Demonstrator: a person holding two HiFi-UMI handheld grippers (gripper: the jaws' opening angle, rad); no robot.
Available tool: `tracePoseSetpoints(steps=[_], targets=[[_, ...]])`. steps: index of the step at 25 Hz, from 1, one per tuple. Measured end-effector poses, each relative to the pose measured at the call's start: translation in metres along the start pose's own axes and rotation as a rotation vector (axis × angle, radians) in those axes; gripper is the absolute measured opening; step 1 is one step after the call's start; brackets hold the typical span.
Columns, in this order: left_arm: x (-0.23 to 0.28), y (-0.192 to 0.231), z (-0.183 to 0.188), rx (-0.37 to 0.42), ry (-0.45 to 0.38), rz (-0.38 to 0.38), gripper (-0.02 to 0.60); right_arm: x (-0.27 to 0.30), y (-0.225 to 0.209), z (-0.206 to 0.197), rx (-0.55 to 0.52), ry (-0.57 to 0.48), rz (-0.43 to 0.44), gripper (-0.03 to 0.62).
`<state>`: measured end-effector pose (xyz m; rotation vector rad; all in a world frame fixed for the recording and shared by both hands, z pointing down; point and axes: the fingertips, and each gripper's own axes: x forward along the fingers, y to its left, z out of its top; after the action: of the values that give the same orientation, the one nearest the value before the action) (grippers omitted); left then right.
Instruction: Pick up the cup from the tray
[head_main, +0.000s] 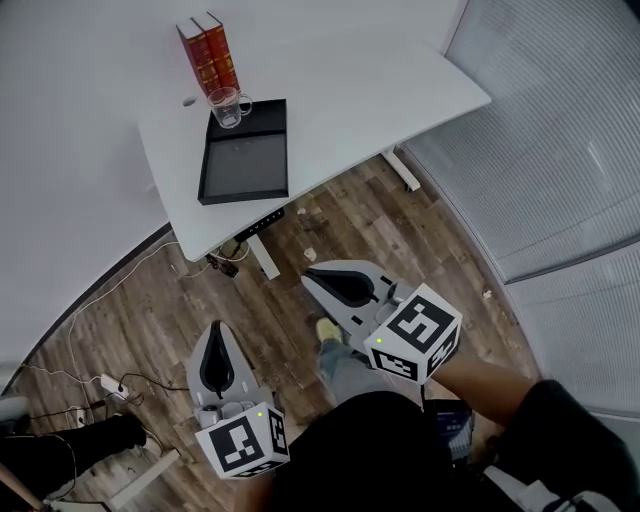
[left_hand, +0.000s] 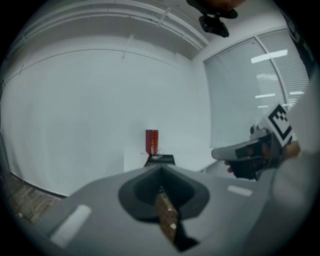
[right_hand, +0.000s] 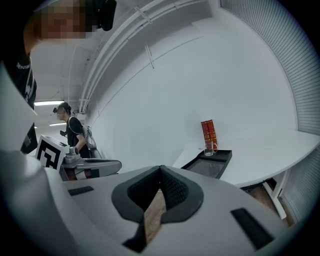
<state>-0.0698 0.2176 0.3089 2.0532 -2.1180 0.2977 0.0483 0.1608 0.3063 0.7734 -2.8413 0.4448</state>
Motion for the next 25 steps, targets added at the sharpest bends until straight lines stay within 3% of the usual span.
tracePoseSetpoints(steps=[25], targets=[[0.100, -0.018, 0.044, 0.047, -0.002, 0.072, 0.002, 0.044, -0.101, 0.053, -0.011, -0.029, 0.082, 0.014]])
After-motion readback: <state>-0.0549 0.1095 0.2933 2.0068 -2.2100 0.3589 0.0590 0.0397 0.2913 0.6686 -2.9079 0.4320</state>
